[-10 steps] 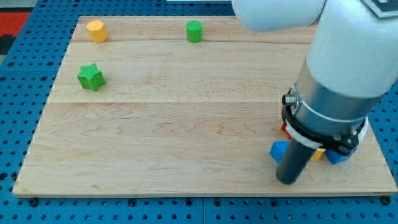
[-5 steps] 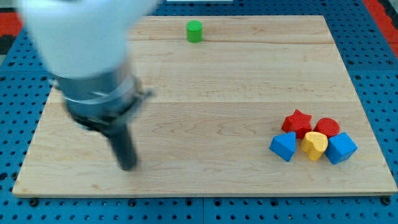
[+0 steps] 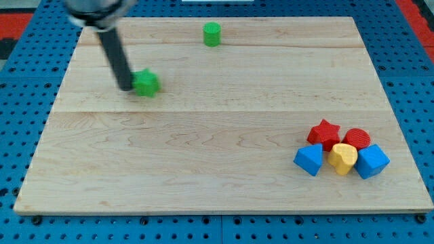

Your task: Push the green star to the center

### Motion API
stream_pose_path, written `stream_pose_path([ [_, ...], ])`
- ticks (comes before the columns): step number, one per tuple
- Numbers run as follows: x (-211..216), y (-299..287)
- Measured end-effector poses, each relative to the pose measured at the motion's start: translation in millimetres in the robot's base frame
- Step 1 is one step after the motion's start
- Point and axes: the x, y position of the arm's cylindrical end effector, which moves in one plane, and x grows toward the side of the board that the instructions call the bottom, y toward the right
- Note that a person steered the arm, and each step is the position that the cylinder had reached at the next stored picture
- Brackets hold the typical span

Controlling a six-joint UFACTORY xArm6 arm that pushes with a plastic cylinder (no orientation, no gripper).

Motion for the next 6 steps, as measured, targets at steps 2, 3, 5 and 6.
stream_pose_path([
  [2, -7, -34],
  [3, -26, -45],
  [5, -4, 142],
  [6, 33, 216],
])
